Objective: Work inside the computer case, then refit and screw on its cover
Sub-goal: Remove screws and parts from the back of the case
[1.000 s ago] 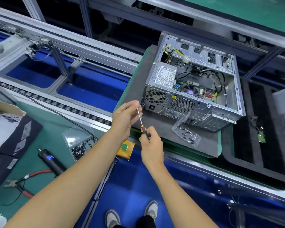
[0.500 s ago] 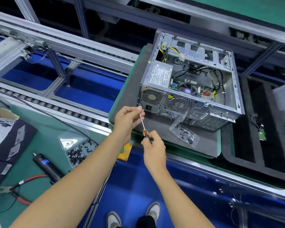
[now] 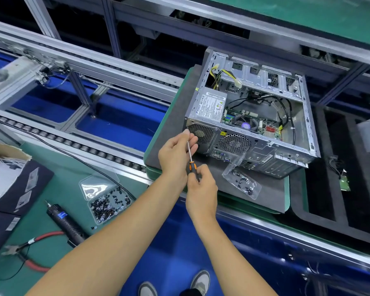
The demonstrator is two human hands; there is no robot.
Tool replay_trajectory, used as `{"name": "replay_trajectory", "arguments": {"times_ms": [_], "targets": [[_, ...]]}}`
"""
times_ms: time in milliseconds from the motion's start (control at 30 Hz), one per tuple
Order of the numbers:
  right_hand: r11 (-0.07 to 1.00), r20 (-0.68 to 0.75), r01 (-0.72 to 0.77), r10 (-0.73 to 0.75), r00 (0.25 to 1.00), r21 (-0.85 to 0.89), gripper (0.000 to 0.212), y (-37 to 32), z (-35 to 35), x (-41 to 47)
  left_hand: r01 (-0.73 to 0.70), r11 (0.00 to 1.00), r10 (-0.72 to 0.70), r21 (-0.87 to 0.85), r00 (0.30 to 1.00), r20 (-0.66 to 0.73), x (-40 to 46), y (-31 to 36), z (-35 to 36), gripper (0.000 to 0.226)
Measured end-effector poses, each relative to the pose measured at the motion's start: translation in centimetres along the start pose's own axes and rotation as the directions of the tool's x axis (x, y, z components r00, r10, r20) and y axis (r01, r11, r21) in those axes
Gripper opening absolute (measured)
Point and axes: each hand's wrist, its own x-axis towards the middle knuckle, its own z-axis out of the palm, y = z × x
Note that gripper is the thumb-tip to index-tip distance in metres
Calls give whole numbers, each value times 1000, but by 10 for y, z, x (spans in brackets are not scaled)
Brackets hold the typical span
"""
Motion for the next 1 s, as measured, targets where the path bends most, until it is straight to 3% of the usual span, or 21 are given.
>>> {"name": "replay_trajectory", "arguments": {"times_ms": [100,267,533,1000], "targets": [[999,19,37,-37,999,-36,15,-3,-5,3,-31,999,32,-42,999,20,0,7,2,11],[999,25,30,-30,999,27,18,-4,-4,-1,39,995,-34,-89,998,57,-2,9,1,10],[998,33,28,-30,999,54,21,-10,-3,6,137,990,-135,-19,988,80,-1,16,7,23],[968,146,-41,4,989,247,24,-19,12,16,159,974,-173,161,982,75,9,30,14,16]]}}
